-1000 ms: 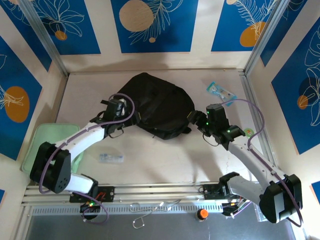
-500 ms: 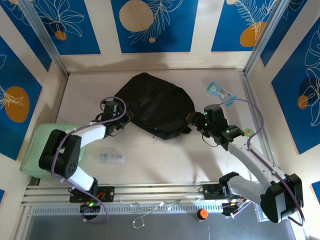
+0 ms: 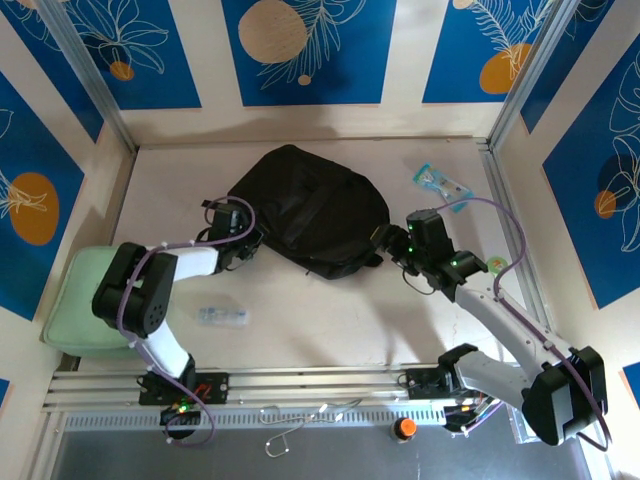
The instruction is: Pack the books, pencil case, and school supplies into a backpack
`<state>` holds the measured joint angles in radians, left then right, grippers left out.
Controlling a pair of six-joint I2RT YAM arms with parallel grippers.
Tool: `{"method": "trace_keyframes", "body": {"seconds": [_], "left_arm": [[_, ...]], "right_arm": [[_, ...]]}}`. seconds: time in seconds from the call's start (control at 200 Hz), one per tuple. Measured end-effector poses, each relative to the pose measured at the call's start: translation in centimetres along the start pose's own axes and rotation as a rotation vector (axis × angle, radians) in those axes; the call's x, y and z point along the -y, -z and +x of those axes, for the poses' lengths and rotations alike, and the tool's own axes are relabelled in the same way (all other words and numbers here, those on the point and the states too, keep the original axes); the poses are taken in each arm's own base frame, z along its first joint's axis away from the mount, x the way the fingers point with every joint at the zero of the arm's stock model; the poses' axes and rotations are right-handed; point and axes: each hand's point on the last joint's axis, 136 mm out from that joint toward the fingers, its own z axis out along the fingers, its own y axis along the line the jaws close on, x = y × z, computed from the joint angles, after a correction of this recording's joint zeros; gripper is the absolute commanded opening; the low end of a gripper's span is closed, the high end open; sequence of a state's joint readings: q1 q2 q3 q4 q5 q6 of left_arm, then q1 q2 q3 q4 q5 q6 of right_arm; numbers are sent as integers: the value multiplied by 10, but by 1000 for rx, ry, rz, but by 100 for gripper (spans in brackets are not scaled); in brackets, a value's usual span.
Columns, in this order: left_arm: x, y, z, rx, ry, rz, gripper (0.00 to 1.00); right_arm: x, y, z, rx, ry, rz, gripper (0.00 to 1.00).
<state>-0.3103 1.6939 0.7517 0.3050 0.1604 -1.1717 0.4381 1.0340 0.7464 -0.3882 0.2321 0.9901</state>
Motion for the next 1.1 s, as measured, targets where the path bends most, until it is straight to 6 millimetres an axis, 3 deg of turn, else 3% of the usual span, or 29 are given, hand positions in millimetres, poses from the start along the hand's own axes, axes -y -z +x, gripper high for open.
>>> {"method": "trace_keyframes", "body": {"seconds": [0.15,0.385,0.565,0.705,0.935,1.095], "left_arm": [[7,0,1,-11,-3,30,0],[30,20,-3,-3,-35,90,0],[55,39,-6,1,-57,158,0],[61,42,-5,-7,-59,172,0],[61,43,-5,-9,-68,174,0],[61,43,-5,-9,-74,174,0]], "right_arm": [[-9,-6,16,-47,60,-8,69],[-48,-16,49,-125,203,-39,65],[-70,-36,83,-191,300,-16,60],[-77,-54,101,-232,337,18,59],[-89,-76,107,-255,346,46,58],[-93,-85,109,-262,348,59,51]]}}
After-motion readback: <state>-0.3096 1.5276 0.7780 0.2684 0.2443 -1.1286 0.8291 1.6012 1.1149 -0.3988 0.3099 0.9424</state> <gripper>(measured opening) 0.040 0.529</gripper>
